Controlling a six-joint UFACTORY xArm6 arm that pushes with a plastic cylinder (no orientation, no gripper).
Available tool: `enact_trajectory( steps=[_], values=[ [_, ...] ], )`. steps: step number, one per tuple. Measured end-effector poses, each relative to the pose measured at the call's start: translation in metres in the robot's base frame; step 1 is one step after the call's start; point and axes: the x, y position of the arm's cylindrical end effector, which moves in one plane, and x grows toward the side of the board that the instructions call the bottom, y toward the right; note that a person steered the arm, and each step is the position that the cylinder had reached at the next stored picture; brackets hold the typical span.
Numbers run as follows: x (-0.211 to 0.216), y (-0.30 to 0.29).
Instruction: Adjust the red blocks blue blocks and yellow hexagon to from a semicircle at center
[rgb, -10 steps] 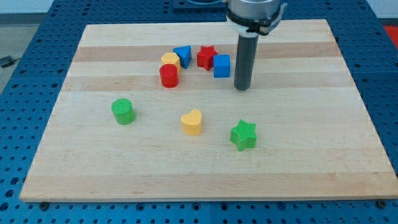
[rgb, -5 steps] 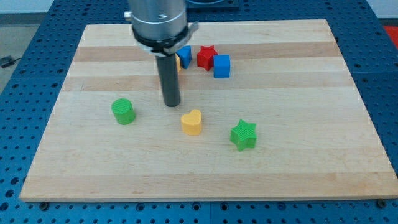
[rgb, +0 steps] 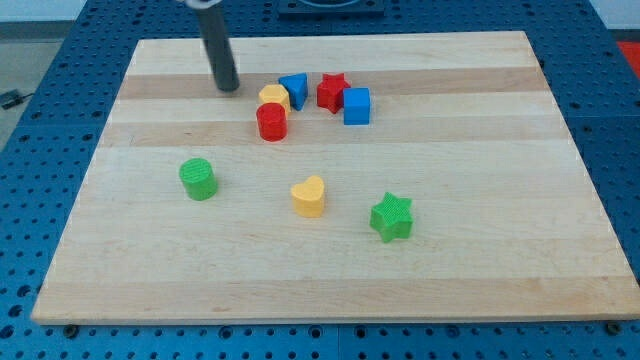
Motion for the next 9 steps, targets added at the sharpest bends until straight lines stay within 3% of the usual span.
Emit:
enact_trajectory(
  steps=[2, 7, 9],
  values=[
    [0.002, 0.054],
    [0.051, 0.054],
    [0.050, 0.047]
  ],
)
